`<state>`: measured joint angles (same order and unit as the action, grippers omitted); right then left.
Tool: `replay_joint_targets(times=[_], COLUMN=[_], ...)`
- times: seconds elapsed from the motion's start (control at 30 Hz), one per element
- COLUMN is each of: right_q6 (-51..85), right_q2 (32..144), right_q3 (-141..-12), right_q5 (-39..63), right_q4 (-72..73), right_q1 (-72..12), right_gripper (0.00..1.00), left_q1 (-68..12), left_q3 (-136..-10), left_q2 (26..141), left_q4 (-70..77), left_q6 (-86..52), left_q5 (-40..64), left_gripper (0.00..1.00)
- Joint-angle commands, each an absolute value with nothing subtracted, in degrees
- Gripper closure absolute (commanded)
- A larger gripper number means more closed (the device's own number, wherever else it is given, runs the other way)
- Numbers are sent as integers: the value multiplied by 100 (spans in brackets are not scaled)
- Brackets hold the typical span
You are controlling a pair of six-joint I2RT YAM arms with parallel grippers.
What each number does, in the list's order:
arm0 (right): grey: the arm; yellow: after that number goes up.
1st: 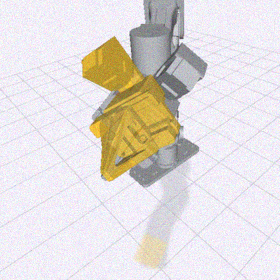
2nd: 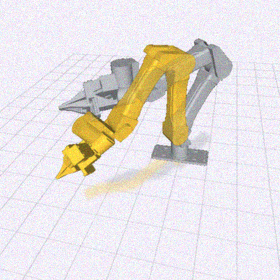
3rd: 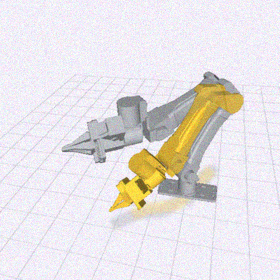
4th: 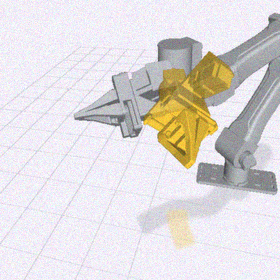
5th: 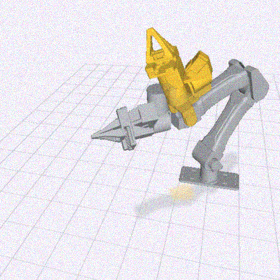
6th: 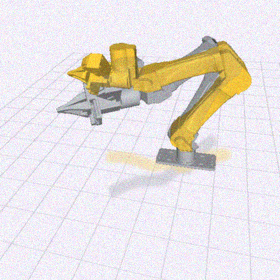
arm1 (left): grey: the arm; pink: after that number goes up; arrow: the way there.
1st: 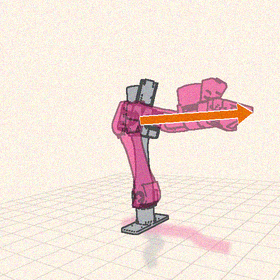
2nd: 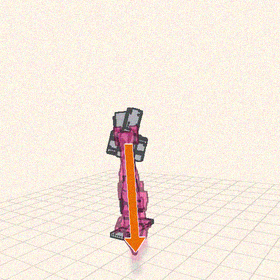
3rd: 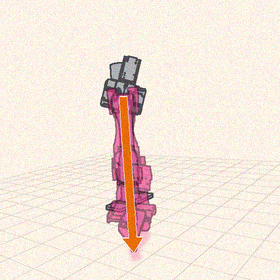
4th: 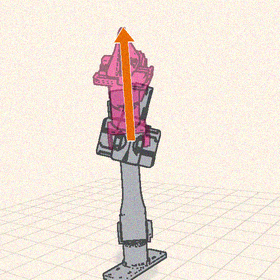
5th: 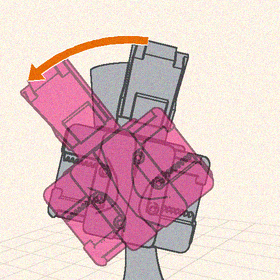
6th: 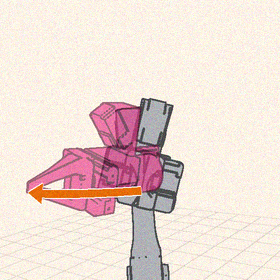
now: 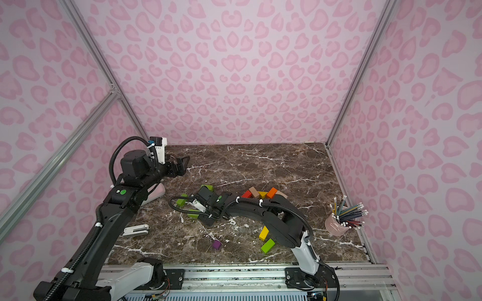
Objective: Assemble a heart with building blocks
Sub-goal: Assemble the building block at the center of the board.
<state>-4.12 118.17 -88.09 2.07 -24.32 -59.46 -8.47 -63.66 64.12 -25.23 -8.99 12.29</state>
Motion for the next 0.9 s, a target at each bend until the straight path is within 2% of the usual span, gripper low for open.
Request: replay_joint_targets(times=[0.0, 0.43, 0.6, 0.87], right_q6=[-728, -1014, -984, -740], right_q2=[11915, 12231, 12365, 12462], right_q3=[-8980, -9174, -9334, -9473], right_q5=[479, 497, 318, 109], right_q4=[-2432, -2574, -2639, -2579], right_q1=[-5968, -5977, -5977, -5977], right_gripper=[36, 38, 43, 56], left_q1=[-837, -835, -861, -874], left_q3=[-6724, -7008, -7006, -7013], left_q2=[6398, 5498, 5358, 5376], left_q4=[-3091, -4243, -4415, -4564], left_q6=[-757, -307, 49, 343], left_q5=[1561, 2866, 3566, 3775], left_gripper=[3, 3, 3, 3])
